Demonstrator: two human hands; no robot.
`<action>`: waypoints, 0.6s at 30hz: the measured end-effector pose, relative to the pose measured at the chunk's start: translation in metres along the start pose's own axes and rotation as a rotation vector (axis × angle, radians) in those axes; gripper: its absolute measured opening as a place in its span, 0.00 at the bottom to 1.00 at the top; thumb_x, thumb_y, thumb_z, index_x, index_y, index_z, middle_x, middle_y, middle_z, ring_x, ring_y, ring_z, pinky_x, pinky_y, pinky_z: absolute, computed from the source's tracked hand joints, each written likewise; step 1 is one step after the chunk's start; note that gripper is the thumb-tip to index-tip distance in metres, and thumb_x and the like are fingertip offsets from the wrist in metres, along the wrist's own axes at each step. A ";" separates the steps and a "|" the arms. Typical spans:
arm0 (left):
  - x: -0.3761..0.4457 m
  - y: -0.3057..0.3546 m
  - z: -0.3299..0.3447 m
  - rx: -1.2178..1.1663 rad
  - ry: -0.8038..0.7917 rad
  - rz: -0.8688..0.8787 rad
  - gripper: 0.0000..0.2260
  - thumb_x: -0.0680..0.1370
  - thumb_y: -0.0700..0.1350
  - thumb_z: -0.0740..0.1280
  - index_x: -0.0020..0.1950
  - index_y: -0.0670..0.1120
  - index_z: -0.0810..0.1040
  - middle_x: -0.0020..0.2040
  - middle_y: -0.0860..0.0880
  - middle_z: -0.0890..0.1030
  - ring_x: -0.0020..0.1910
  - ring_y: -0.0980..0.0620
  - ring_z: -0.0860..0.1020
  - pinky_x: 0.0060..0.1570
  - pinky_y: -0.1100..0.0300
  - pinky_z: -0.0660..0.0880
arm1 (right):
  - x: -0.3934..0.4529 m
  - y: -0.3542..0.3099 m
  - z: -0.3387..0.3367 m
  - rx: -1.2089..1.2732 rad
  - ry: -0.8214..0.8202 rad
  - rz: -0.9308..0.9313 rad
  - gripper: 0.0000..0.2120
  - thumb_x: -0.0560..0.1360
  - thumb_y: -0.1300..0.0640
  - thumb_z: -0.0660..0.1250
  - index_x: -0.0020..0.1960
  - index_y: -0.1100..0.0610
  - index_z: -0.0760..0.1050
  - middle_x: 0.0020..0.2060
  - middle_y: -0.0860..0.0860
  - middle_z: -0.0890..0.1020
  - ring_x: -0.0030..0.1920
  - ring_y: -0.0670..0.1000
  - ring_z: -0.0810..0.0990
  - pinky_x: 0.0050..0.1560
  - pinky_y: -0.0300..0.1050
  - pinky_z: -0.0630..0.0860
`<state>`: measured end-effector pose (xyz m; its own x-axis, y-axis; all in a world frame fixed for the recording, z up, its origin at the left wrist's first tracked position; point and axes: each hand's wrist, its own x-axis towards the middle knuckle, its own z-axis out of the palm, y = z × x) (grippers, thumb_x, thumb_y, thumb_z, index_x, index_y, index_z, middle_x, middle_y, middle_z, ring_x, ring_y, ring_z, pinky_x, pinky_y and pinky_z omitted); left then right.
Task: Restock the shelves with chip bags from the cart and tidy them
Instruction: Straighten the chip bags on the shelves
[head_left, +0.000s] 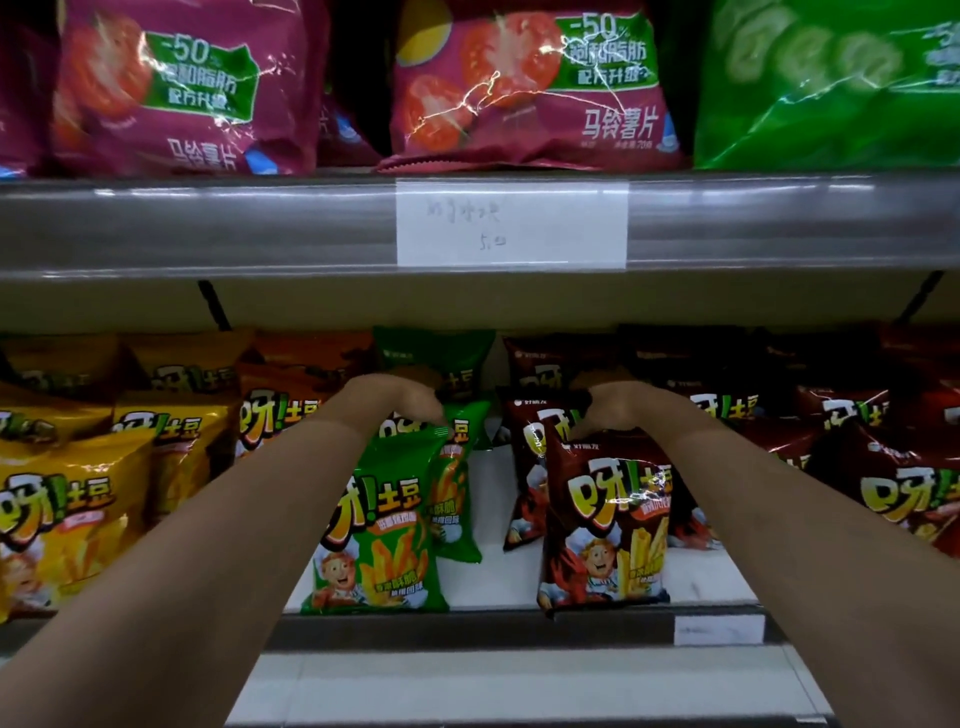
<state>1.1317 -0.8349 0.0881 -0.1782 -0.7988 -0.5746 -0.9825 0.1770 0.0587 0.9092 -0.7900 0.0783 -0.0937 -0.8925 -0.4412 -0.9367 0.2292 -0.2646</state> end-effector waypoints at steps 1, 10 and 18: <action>0.003 -0.002 0.000 0.004 0.006 -0.003 0.25 0.84 0.49 0.55 0.77 0.38 0.56 0.77 0.41 0.58 0.76 0.44 0.59 0.71 0.54 0.59 | 0.002 0.000 0.000 0.006 -0.006 0.001 0.34 0.77 0.50 0.67 0.76 0.61 0.58 0.72 0.58 0.66 0.70 0.57 0.67 0.65 0.46 0.67; 0.015 -0.008 0.005 0.026 0.033 0.008 0.25 0.82 0.46 0.60 0.76 0.37 0.58 0.76 0.40 0.61 0.74 0.41 0.61 0.69 0.53 0.62 | 0.017 -0.005 0.009 -0.087 0.034 -0.064 0.32 0.76 0.53 0.68 0.76 0.55 0.59 0.75 0.55 0.61 0.74 0.59 0.57 0.71 0.54 0.59; 0.010 -0.017 0.005 -0.045 0.075 0.039 0.23 0.82 0.50 0.60 0.73 0.38 0.65 0.71 0.41 0.69 0.69 0.44 0.68 0.66 0.55 0.64 | 0.015 -0.003 0.010 -0.087 0.044 -0.126 0.27 0.75 0.54 0.69 0.72 0.55 0.65 0.71 0.57 0.65 0.71 0.59 0.63 0.68 0.52 0.64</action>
<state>1.1466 -0.8432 0.0773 -0.2179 -0.8330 -0.5086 -0.9760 0.1839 0.1168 0.9138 -0.7999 0.0637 0.0141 -0.9285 -0.3710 -0.9675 0.0810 -0.2396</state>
